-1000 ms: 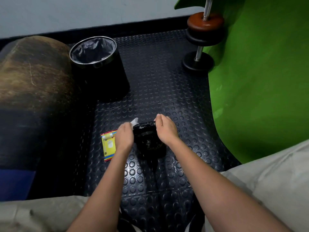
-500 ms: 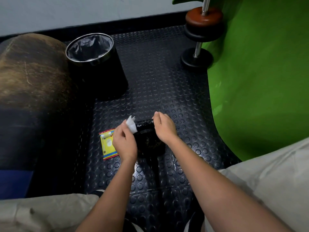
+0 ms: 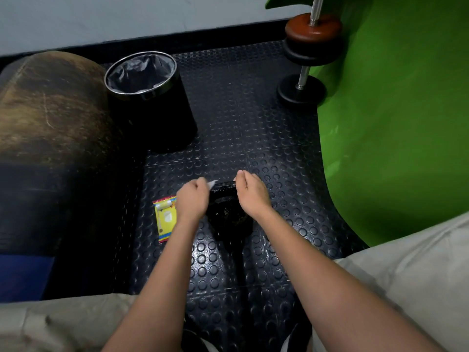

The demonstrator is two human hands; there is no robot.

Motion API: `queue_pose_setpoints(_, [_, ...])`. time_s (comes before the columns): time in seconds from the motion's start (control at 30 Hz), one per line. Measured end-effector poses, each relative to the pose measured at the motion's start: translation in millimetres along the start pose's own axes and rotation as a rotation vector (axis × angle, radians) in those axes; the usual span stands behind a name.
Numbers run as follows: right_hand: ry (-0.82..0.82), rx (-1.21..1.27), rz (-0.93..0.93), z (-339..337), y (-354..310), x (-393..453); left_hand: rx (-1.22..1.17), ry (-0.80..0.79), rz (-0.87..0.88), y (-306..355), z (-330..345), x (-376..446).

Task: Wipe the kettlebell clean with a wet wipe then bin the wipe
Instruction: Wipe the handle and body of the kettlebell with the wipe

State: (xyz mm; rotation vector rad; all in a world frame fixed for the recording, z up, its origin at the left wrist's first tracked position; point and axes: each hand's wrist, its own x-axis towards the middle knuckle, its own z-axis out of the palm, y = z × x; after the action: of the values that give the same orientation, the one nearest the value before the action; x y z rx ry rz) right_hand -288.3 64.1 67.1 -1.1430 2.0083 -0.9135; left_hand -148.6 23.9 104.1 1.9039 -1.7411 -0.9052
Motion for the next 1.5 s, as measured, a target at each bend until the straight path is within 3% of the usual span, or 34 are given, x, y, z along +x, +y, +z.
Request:
queue_pose_setpoints(0.13, [-0.003,-0.005,0.0,-1.7,0.5,0.0,0.025,0.138,0.34,-9.1,14.8,-9.4])
queue_pose_setpoints(0.23, [-0.01,-0.005,-0.005,-1.6,1.9,0.3,0.006,0.176,0.429,-27.6,19.4,-10.2])
queue_pose_setpoints(0.33, [-0.014,0.002,-0.009,-0.3,3.0,0.8,-0.216,0.202,0.221,-31.0,19.5,-16.3])
queue_pose_setpoints(0.5, [-0.009,0.013,-0.018,-0.4,4.5,1.1,-0.717,-0.014,-0.373,-34.7,12.6,1.0])
queue_pose_setpoints(0.57, [-0.007,0.006,-0.019,-0.1,4.4,0.9,-0.917,-0.138,-0.411,-38.3,11.8,-2.5])
queue_pose_setpoints(0.7, [-0.001,0.005,-0.022,0.7,2.9,-0.2,-0.997,-0.264,-0.347,-48.9,14.9,-2.4])
queue_pose_setpoints(0.8, [-0.002,0.013,-0.012,-0.2,0.6,-0.9,-0.918,-0.194,-0.44,-48.3,14.4,1.8])
queue_pose_setpoints(0.9, [-0.007,0.017,-0.011,-2.8,-0.3,-2.0,-0.664,-0.081,-0.462,-35.1,10.3,0.8])
queue_pose_setpoints(1.0, [-0.002,0.02,-0.014,-3.6,0.1,-2.3,-0.246,0.085,-0.155,-19.1,12.1,-3.9])
queue_pose_setpoints(1.1, [0.004,0.011,-0.01,-3.4,-0.4,-2.1,0.011,0.194,0.191,-11.6,16.7,-15.2])
queue_pose_setpoints(1.17, [0.006,0.009,-0.006,-4.8,0.2,-2.2,0.119,0.236,0.326,-17.0,24.4,-21.7])
queue_pose_setpoints(1.27, [-0.005,0.022,0.0,-6.6,1.1,-2.8,0.098,0.275,0.44,-27.6,31.3,-26.4])
queue_pose_setpoints(1.33, [-0.014,0.021,-0.01,-6.3,0.5,-2.5,-0.005,0.285,0.423,-36.0,32.7,-24.5])
queue_pose_setpoints(1.4, [-0.018,0.014,-0.028,-5.1,-0.8,-2.0,-0.153,0.326,0.318,-40.0,33.9,-22.1])
queue_pose_setpoints(1.5, [-0.024,0.023,-0.026,-3.8,-1.3,-1.5,-0.448,0.27,-0.021,-36.3,33.7,-20.7])
